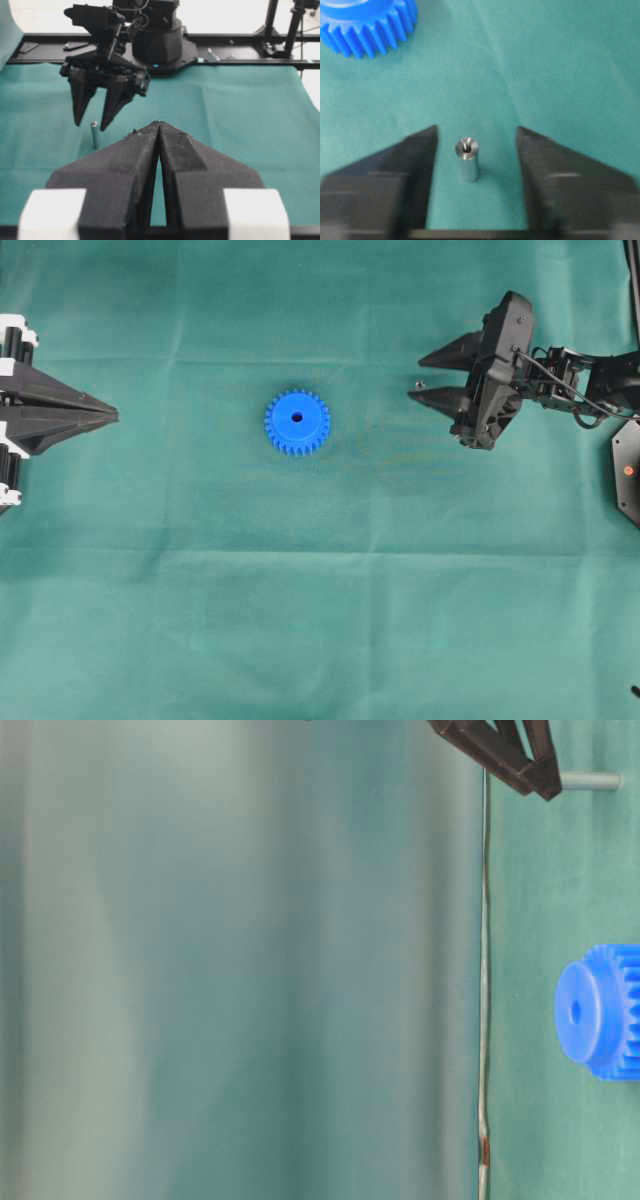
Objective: Insert the shaft placed at a random location into the center hole of the medium gear at another random location.
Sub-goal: 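Lower the right gripper over the silver shaft and close on it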
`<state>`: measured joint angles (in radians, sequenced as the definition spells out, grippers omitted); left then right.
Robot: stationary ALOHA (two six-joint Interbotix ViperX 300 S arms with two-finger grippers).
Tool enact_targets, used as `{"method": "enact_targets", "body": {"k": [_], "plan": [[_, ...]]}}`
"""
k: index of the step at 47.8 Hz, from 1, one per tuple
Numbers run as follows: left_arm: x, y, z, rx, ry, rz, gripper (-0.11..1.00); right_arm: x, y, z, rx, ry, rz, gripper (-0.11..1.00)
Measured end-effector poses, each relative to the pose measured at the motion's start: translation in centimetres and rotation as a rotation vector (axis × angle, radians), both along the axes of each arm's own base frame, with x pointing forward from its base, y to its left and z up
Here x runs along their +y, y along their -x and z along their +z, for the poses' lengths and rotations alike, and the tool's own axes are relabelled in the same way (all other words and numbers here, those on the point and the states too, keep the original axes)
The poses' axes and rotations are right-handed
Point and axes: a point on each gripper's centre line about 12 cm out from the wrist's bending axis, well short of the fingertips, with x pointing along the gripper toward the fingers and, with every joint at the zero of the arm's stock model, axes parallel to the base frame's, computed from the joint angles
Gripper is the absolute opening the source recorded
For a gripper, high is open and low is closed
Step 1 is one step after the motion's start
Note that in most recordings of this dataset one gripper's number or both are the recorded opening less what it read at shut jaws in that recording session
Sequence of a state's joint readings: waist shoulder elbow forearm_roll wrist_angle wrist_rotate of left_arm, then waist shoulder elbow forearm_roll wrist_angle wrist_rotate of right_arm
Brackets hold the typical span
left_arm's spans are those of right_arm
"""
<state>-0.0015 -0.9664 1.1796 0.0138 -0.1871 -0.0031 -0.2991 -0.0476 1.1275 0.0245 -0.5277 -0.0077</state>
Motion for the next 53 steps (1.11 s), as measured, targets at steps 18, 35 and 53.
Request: {"method": "enact_targets", "body": {"k": [18,35,53], "plan": [[0.0,0.0,-0.1,0.006,0.005,0.000,0.00,0.0,0.0,-0.2,0.013,-0.004,-0.001,0.13],[0.0,0.0,-0.1,0.011,0.008,0.001,0.00,-0.1,-0.6,3.1,-0.016,0.002,0.002,0.13],[0.0,0.1,-0.1,0.008,0.009,0.001,0.00,0.5,-0.6,7.2,-0.057,0.006,0.022,0.13]]}}
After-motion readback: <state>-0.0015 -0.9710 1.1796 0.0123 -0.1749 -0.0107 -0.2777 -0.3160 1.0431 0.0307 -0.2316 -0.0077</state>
